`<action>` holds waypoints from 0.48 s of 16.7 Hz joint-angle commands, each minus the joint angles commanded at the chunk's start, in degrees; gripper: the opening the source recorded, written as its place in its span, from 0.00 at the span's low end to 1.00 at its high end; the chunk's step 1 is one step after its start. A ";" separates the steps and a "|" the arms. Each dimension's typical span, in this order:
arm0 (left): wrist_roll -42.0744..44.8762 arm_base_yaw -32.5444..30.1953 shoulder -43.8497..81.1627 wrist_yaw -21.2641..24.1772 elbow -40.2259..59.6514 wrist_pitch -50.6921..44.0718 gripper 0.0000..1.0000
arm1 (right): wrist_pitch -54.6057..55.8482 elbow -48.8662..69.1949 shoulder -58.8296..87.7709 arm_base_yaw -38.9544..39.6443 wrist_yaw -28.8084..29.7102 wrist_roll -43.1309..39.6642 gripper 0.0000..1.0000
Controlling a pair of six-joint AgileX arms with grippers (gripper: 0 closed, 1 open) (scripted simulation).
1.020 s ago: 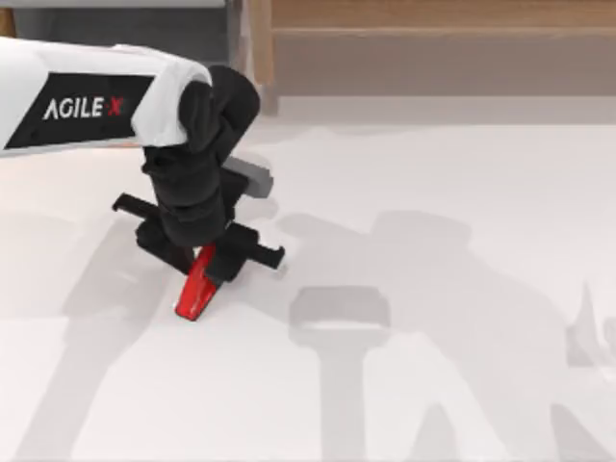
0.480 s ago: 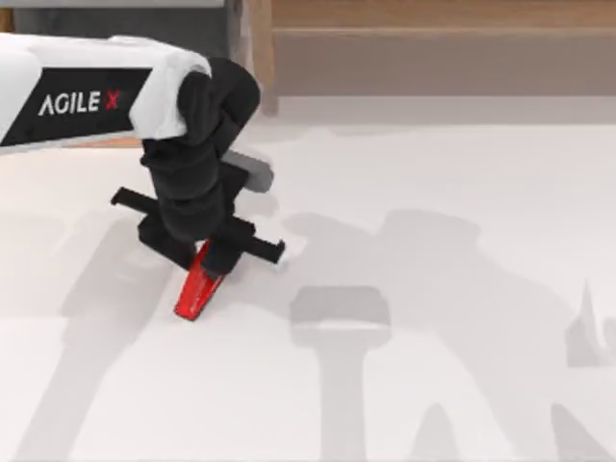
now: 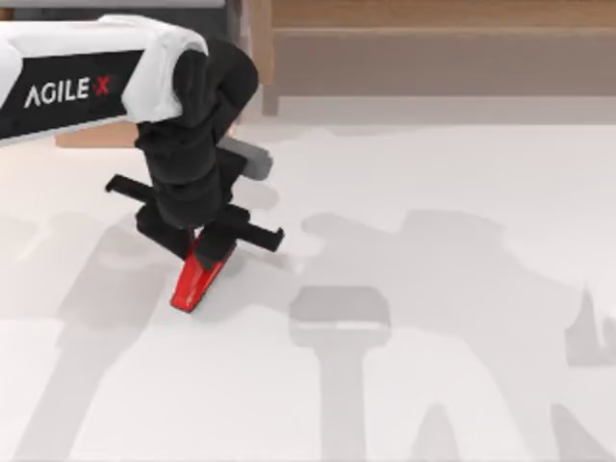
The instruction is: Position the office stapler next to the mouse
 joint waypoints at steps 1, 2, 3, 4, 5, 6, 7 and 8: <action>0.01 0.01 -0.03 0.00 0.03 0.00 0.00 | 0.00 0.00 0.00 0.00 0.00 0.00 1.00; 0.20 0.31 -0.56 -0.05 0.52 -0.08 0.00 | 0.00 0.00 0.00 0.00 0.00 0.00 1.00; 0.56 0.94 -1.23 -0.13 1.01 -0.22 0.00 | 0.00 0.00 0.00 0.00 0.00 0.00 1.00; 1.07 1.87 -1.89 -0.26 1.37 -0.42 0.00 | 0.00 0.00 0.00 0.00 0.00 0.00 1.00; 1.71 3.11 -2.51 -0.42 1.57 -0.69 0.00 | 0.00 0.00 0.00 0.00 0.00 0.00 1.00; 2.46 4.62 -3.07 -0.61 1.59 -1.04 0.00 | 0.00 0.00 0.00 0.00 0.00 0.00 1.00; 3.32 6.37 -3.58 -0.83 1.44 -1.47 0.00 | 0.00 0.00 0.00 0.00 0.00 0.00 1.00; 4.26 8.33 -4.01 -1.07 1.09 -1.97 0.00 | 0.00 0.00 0.00 0.00 0.00 0.00 1.00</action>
